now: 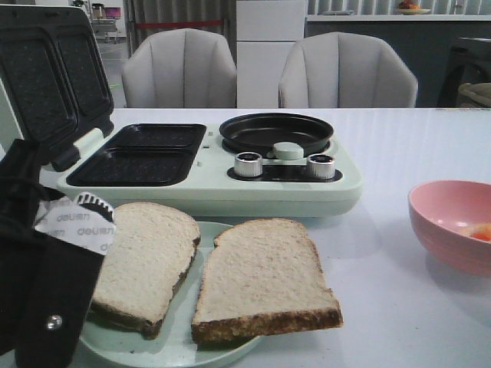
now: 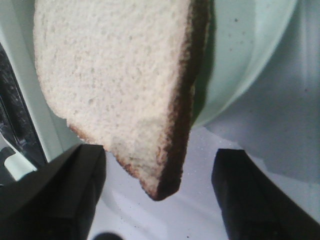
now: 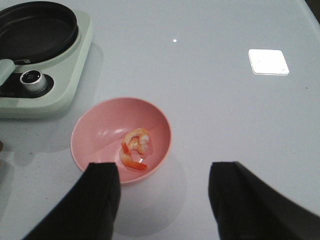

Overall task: Make breakfast with bread and shrimp
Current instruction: 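Grasp the bread slice nearest the left gripper with the left gripper, then lift the bread slice and lower it into the sandwich maker tray, then open the left gripper and withdraw it from the sandwich maker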

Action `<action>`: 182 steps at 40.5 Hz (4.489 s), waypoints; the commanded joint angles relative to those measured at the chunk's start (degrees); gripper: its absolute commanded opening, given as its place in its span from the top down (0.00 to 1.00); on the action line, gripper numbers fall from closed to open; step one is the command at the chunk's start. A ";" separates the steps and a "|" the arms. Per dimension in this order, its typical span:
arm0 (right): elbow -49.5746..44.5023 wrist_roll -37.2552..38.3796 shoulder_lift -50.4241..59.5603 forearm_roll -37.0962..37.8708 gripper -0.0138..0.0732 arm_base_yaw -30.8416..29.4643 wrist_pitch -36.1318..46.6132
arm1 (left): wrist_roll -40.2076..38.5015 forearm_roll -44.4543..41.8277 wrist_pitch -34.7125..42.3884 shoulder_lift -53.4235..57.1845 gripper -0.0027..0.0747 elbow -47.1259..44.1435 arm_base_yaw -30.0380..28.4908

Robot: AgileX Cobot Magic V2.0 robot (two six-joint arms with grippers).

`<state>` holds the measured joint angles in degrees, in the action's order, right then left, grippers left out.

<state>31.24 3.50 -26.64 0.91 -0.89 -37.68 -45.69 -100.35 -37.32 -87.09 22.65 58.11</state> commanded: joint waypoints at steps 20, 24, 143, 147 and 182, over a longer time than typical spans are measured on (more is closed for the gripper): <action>1.61 -0.19 -0.63 0.40 0.26 -0.22 5.01 | -6.33 -6.29 -5.91 -2.26 0.64 1.87 -1.91; 1.61 -0.19 -0.63 0.40 0.26 -0.22 5.01 | -6.33 -6.29 -4.67 -2.26 0.70 1.87 -1.91; 1.61 -0.19 -0.63 0.40 0.29 -0.22 5.00 | 1.41 -6.29 11.65 -22.20 0.33 54.45 -33.59; 1.61 -0.19 -0.63 0.40 0.29 -0.22 5.00 | 1.41 -6.29 11.40 -19.57 0.33 52.92 -33.09; 1.61 -0.19 -0.63 0.40 0.29 -0.22 5.00 | 25.00 73.19 -15.63 17.60 0.50 38.59 -15.63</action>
<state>31.24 3.50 -26.64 0.91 -0.89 -37.68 -21.31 -34.03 -50.43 -74.68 60.44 41.38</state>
